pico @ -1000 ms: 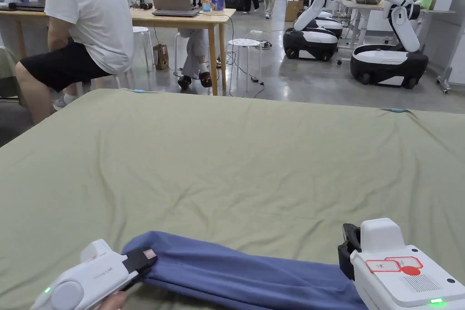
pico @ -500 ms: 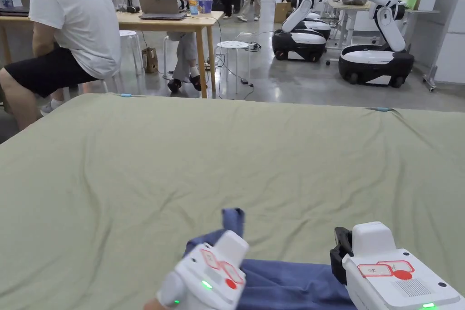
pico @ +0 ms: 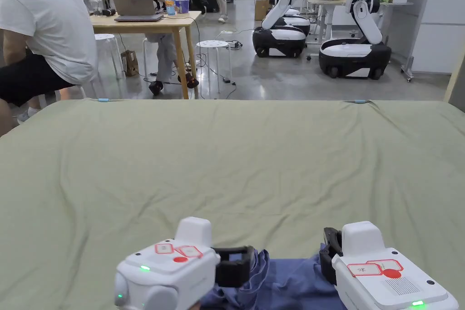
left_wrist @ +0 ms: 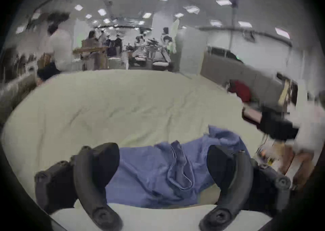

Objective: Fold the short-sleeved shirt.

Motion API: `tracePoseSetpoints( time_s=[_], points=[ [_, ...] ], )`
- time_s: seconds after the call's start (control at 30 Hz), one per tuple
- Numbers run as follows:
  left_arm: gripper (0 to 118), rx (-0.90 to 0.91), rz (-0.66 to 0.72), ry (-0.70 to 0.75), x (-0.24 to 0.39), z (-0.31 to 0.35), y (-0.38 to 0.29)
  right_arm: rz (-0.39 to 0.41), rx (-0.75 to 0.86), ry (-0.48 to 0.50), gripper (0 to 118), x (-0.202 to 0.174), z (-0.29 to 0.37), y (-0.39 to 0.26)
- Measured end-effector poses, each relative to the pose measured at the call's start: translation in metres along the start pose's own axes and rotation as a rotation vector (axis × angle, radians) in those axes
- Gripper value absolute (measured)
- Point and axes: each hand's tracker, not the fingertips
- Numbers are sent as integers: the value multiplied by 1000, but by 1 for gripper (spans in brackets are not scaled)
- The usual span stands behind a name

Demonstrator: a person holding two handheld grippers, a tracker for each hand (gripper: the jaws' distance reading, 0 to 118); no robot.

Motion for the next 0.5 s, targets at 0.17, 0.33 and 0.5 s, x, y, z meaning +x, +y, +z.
tracePoseSetpoints(
  time_s=[0.17,0.33,0.5],
  points=[
    [28,-143,166,109,-39,-26,-13,-16,-7,12,0,-2,-1,-5],
    [0,-223,251,26,-32,-49,-37,-27,-19,6,0,1,-2,-9],
    [0,-249,260,-78,6,-74,-54,-36,-27,-12,0,10,0,-12]
  ],
)
